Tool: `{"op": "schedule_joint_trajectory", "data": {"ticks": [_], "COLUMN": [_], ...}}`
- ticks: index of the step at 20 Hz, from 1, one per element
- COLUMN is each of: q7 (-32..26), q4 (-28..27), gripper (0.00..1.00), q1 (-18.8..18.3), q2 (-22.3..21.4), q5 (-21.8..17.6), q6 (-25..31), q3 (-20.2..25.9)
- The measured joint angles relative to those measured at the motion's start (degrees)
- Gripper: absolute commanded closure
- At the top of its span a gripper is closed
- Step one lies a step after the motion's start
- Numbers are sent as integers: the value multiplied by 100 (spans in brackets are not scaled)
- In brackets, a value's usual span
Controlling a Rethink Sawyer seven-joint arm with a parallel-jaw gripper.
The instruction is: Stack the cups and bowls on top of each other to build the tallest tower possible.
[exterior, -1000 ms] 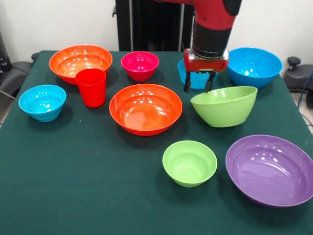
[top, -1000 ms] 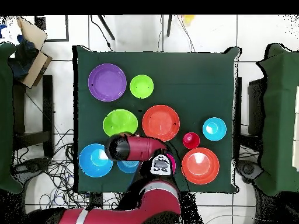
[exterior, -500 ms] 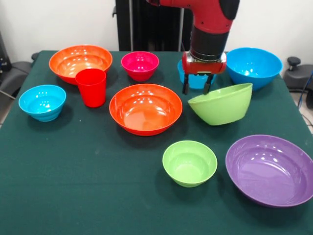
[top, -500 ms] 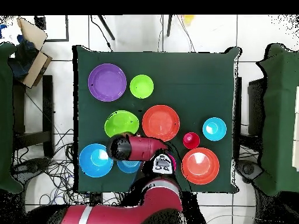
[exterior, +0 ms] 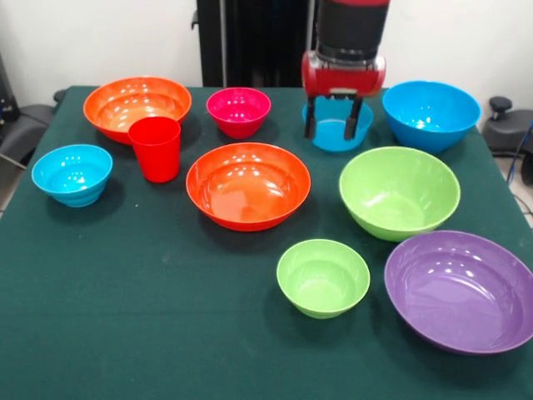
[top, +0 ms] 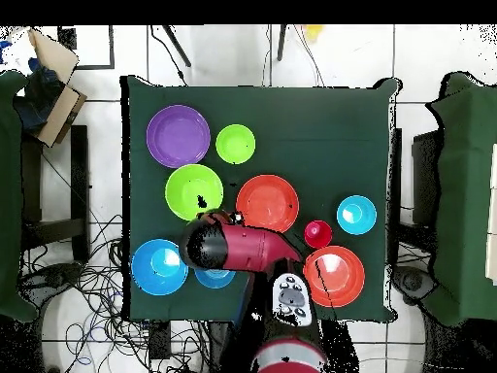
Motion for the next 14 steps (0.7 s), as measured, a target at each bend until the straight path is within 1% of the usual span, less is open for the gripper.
{"op": "schedule_joint_trajectory", "data": {"ticks": [1, 2, 6, 11, 14], "q7": [0, 0, 0, 0, 0], "q4": [11, 26, 25, -30, -159], "gripper": [0, 0, 0, 0, 0], "q1": [-6, -7, -4, 69, 176], "q2": [-79, -247, -450, -488, -481], "q5": [0, -2, -2, -5, -4], "q6": [0, 1, 1, 2, 4], "q3": [0, 2, 22, 25, 22]}}
